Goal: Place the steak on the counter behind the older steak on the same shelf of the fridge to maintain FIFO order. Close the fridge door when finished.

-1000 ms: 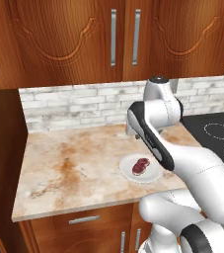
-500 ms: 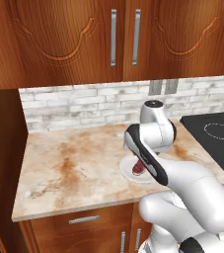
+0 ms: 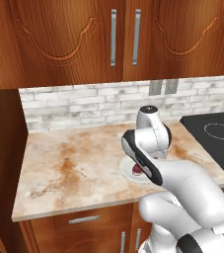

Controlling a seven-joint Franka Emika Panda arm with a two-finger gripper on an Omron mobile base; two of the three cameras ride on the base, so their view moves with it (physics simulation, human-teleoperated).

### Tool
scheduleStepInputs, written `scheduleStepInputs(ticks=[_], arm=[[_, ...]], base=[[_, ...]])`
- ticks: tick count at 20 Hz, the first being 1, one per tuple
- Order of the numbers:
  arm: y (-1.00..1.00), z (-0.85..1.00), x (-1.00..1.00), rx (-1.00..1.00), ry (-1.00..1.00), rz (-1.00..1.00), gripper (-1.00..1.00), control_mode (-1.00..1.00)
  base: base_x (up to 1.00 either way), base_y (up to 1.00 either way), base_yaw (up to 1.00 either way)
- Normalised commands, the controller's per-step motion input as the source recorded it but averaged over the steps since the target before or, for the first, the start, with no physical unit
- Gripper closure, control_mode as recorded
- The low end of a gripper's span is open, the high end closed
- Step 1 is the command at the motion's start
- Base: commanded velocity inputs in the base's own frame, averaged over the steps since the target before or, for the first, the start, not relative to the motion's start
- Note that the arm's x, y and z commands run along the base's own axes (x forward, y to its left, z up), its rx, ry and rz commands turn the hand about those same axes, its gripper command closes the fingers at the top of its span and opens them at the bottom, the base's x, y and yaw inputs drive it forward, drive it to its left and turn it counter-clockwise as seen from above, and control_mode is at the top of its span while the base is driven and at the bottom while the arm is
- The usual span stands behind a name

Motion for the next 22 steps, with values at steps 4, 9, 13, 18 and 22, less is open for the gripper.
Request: scheduleStepInputs(ticks=[4, 9, 13, 18, 22], arm=[[-0.01, -0.24, 0.21, 0.01, 0.0, -0.03, -1.0, -1.0], [-0.01, -0.34, 0.33, 0.0, 0.01, 0.0, -1.0, -1.0], [0.0, -0.17, 0.29, 0.0, 0.13, 0.0, -1.0, -1.0], [0.0, -0.31, 0.44, 0.0, 0.04, 0.0, -1.0, -1.0], [0.0, -0.31, 0.23, 0.0, 0.0, 0.0, -1.0, -1.0]], base=[[0.0, 0.0, 0.0], [0.0, 0.0, 0.0], [0.0, 0.0, 0.0], [0.0, 0.0, 0.0], [0.0, 0.0, 0.0]])
